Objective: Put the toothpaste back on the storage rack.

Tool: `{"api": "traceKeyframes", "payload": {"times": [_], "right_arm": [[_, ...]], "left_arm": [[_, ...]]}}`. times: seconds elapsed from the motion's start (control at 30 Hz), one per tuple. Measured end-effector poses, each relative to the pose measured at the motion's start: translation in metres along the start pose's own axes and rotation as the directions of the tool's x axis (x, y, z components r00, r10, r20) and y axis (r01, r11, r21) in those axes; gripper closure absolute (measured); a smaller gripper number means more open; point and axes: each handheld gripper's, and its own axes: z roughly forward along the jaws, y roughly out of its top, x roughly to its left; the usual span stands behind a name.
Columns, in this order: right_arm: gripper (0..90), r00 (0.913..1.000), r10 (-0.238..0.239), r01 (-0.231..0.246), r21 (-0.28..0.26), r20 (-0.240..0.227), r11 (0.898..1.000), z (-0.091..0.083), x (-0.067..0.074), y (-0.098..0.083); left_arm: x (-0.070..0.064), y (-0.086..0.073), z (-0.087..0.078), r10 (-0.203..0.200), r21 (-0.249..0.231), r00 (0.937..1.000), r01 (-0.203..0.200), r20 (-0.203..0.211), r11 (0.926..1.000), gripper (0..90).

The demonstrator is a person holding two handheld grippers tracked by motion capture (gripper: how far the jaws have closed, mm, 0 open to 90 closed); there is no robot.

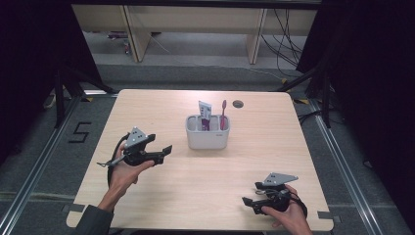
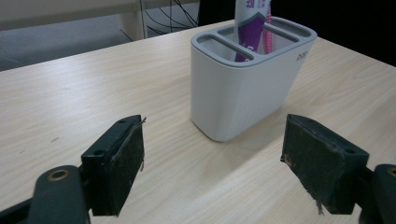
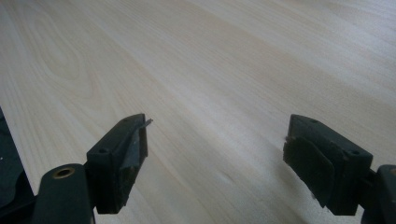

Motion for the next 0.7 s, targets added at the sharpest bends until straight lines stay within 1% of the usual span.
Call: {"api": "traceKeyframes", "payload": {"times": [0.07,0.1,0.13,0.17,0.3,0.33,0.37,0.43,0.47,0.5,0.53,0.57,0.6,0.63,0.67,0.7], "right_arm": [[22.1,0.9991,-0.042,0.042,-0.010,-0.001,0.999,0.001,-0.003,0.001],[22.1,0.9999,-0.015,0.015,-0.003,0.004,1.000,0.000,-0.001,0.000],[22.1,1.0000,-0.002,0.002,0.000,0.001,1.000,0.000,0.000,0.000],[22.1,0.9999,-0.017,0.017,-0.004,0.000,1.000,0.000,-0.001,0.000],[22.1,0.9997,-0.024,0.024,-0.005,0.003,1.000,0.000,-0.001,0.000],[22.1,0.9997,-0.026,0.026,-0.006,0.004,1.000,0.000,-0.002,0.000],[22.1,0.9997,-0.024,0.024,-0.011,-0.008,1.000,0.000,-0.002,0.001],[22.1,1.0000,-0.010,0.010,-0.007,0.002,1.000,-0.001,-0.001,0.000],[22.1,0.9997,-0.024,0.024,-0.009,0.004,1.000,0.000,-0.003,0.000],[22.1,0.9997,-0.025,0.025,-0.005,-0.005,1.000,0.000,-0.003,0.000],[22.1,0.9995,-0.028,0.028,-0.005,-0.011,1.000,0.001,-0.003,0.000],[22.1,0.9993,-0.033,0.033,-0.010,-0.016,0.999,0.001,-0.003,0.000],[22.1,0.9998,-0.017,0.017,-0.004,-0.005,1.000,0.000,-0.002,0.000],[22.1,0.9999,-0.016,0.016,-0.008,-0.003,1.000,0.000,-0.002,0.000],[22.1,0.9998,0.017,-0.017,0.000,-0.009,1.000,0.000,0.001,-0.001],[22.0,0.9999,0.014,-0.014,0.006,-0.007,1.000,-0.001,0.000,-0.001]], "left_arm": [[-0.001,-0.002,-0.001,0.004,0.003,1.0000,-0.004,0.004,1.0000,19.4],[-0.002,-0.004,-0.001,0.005,-0.001,0.9999,-0.005,0.011,1.0000,19.3],[-0.003,-0.005,-0.002,0.006,0.006,1.0000,-0.006,0.008,1.0000,19.2],[-0.003,-0.006,-0.003,0.005,0.003,0.9999,-0.005,0.012,1.0000,19.1],[-0.006,-0.010,-0.007,0.019,0.006,0.9997,-0.019,0.014,0.9998,18.9],[-0.007,-0.012,-0.007,0.018,0.003,0.9996,-0.019,0.022,0.9998,18.8],[-0.008,-0.013,-0.009,0.023,0.012,0.9996,-0.024,0.015,0.9997,18.7],[-0.010,-0.017,-0.012,0.027,0.015,0.9994,-0.027,0.020,0.9995,18.6],[-0.010,-0.019,-0.013,0.028,0.016,0.9994,-0.028,0.019,0.9995,18.5],[-0.010,-0.021,-0.014,0.031,0.014,0.9992,-0.032,0.026,0.9994,18.3],[-0.011,-0.023,-0.016,0.032,0.022,0.9993,-0.032,0.018,0.9992,18.2],[-0.012,-0.026,-0.018,0.031,0.024,0.9993,-0.032,0.018,0.9992,18.2],[-0.012,-0.028,-0.019,0.031,0.025,0.9992,-0.032,0.026,0.9992,18.2],[-0.012,-0.031,-0.021,0.032,0.030,0.9992,-0.033,0.023,0.9990,18.0],[-0.013,-0.033,-0.024,0.033,0.034,0.9993,-0.033,0.016,0.9989,17.7],[-0.012,-0.036,-0.026,0.034,0.032,0.9992,-0.035,0.020,0.9989,17.5]]}}
